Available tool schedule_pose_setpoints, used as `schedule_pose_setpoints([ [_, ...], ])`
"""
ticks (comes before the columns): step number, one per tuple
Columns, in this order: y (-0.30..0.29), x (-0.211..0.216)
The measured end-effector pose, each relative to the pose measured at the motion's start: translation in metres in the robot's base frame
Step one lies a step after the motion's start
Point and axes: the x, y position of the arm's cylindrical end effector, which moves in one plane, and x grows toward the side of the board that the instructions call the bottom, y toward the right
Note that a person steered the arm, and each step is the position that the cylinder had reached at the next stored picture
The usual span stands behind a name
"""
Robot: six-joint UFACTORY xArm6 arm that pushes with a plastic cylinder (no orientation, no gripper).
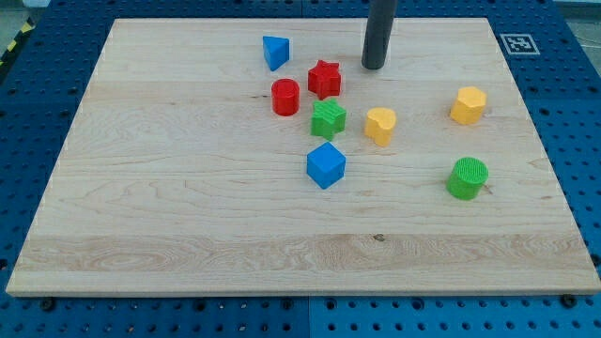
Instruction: Slightly push the red star towards the top right of the red circle
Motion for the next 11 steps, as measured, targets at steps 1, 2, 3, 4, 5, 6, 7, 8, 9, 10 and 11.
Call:
schedule_pose_setpoints([
  [1, -0.001, 0.012],
  [2, -0.001, 0.012],
  [3, -0.001, 0.013],
  [4, -0.007, 0.018],
  [5, -0.008, 0.021],
  [6, -0.011, 0.027],
  [7, -0.011, 0.029],
  [8, -0.011, 0.033],
  [9, -0.014, 0.043],
  [10, -0.021, 0.046],
  [11, -0.023, 0.047],
])
